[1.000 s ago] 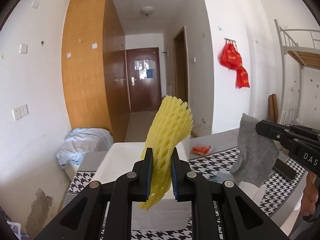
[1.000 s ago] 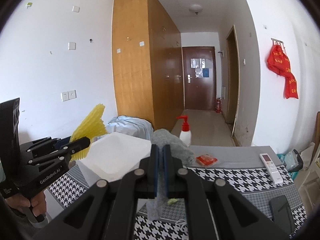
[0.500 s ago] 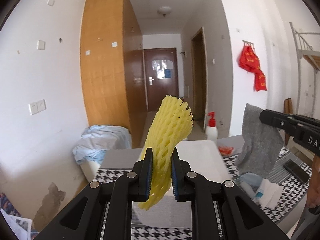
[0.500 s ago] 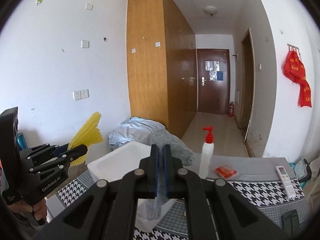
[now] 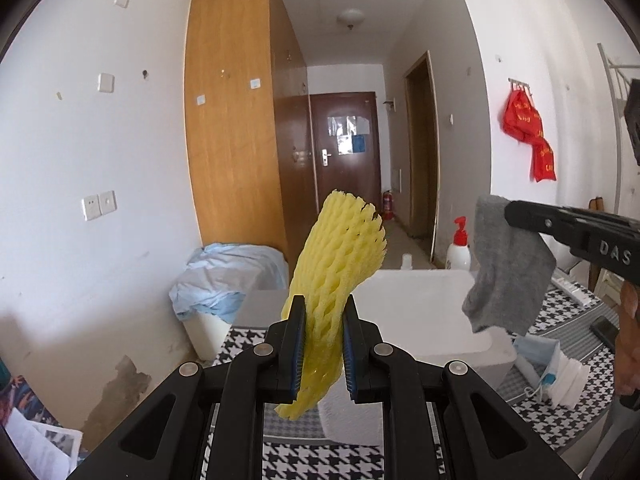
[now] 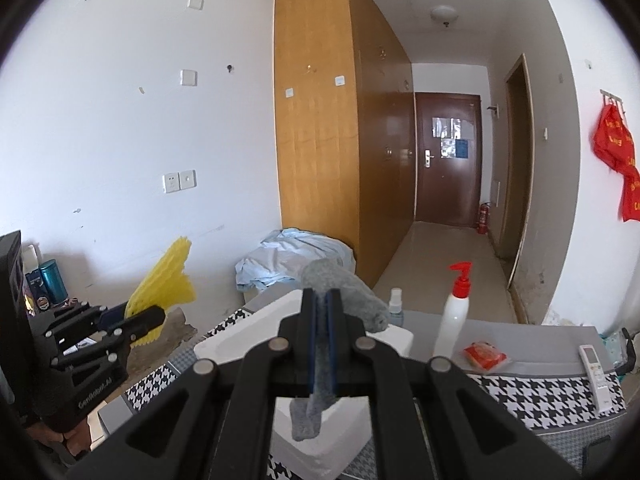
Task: Organize soft objects
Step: 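Carry the net and sock over the white foam box and drop the sock with the right tool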
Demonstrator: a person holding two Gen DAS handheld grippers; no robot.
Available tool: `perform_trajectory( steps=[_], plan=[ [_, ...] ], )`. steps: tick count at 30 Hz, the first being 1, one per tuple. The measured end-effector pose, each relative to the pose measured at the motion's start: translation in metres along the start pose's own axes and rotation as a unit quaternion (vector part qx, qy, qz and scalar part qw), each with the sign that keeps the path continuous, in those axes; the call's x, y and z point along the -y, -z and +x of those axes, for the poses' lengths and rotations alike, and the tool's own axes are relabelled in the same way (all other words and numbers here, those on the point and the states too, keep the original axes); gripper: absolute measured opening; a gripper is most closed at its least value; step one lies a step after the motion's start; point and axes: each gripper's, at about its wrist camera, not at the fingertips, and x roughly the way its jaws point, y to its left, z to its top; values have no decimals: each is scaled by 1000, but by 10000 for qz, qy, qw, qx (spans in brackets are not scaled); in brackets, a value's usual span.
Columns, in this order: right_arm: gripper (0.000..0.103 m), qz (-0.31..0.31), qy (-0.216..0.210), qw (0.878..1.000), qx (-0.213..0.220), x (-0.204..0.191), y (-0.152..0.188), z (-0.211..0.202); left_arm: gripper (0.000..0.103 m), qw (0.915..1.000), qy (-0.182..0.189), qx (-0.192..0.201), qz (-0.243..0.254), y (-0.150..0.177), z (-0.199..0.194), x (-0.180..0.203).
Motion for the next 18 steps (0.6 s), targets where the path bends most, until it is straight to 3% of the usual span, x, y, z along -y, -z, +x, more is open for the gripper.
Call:
perform_trajectory(
  steps=[18],
  plan=[
    [7,-22,77,9980,-634,-9,6,49,18,10000,-31,-20,24,9,0,-11]
  ],
)
